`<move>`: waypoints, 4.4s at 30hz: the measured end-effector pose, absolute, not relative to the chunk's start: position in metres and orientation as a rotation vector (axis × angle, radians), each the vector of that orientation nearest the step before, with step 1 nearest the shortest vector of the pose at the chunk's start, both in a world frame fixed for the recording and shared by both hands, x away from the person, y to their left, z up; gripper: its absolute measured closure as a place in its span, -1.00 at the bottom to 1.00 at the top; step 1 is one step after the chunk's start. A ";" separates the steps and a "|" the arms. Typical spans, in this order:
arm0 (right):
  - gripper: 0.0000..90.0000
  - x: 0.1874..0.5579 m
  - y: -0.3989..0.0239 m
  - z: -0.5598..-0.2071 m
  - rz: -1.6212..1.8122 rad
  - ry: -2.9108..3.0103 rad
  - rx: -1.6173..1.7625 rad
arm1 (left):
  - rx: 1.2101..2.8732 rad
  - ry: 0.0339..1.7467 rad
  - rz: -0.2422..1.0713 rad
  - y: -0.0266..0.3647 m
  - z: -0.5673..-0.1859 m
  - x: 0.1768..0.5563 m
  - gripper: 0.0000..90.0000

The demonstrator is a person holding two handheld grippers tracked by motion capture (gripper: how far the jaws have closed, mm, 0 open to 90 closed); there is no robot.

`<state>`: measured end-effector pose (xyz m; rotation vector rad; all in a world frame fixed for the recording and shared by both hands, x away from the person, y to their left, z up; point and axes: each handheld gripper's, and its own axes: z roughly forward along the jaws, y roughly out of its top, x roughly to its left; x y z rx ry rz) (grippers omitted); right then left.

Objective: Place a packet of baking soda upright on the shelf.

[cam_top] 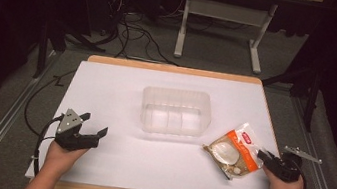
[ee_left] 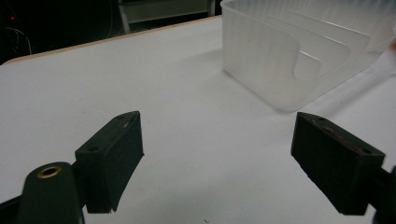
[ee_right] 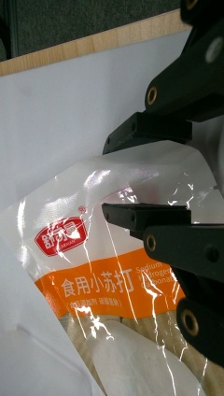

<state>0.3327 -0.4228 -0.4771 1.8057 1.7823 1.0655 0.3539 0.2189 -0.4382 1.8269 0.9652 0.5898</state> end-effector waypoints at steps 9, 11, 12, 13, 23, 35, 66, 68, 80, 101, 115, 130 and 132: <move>0.82 0.332 -0.425 -0.477 1.094 1.769 1.815 | 1.828 0.963 0.592 0.220 -0.437 0.354 -0.61; 0.86 0.331 -0.425 -0.477 1.102 1.777 1.806 | 1.825 0.963 0.593 0.220 -0.437 0.353 -0.61; 0.89 0.331 -0.425 -0.476 1.105 1.779 1.808 | 1.826 0.963 0.593 0.220 -0.437 0.353 -0.61; 0.91 0.330 -0.425 -0.476 1.111 1.778 1.805 | 1.828 0.964 0.594 0.220 -0.437 0.354 -0.61; 0.99 0.326 -0.423 -0.469 1.149 1.774 1.759 | 1.829 0.965 0.593 0.220 -0.437 0.353 -0.61; 0.69 0.325 -0.425 -0.476 1.168 1.786 1.809 | 1.830 0.964 0.591 0.219 -0.438 0.353 -0.61; 0.93 0.314 -0.420 -0.469 1.262 1.784 1.782 | 1.838 0.955 0.593 0.219 -0.437 0.353 -0.61; 0.99 0.313 -0.420 -0.465 1.264 1.773 1.755 | 1.838 0.954 0.593 0.219 -0.437 0.353 -0.61; 1.00 0.310 -0.404 -0.444 1.299 1.756 1.622 | 1.826 0.955 0.592 0.220 -0.437 0.352 -0.61; 1.00 0.294 -0.381 -0.405 1.434 1.700 1.420 | 1.826 0.954 0.593 0.220 -0.436 0.352 -0.61; 1.00 0.285 -0.367 -0.387 1.474 1.664 1.328 | 1.826 0.953 0.595 0.221 -0.436 0.352 -0.61; 1.00 0.283 -0.368 -0.376 1.495 1.592 1.324 | 1.826 0.954 0.597 0.220 -0.436 0.352 -0.61; 1.00 0.283 -0.368 -0.375 1.492 1.584 1.333 | 1.827 0.954 0.597 0.220 -0.437 0.352 -0.61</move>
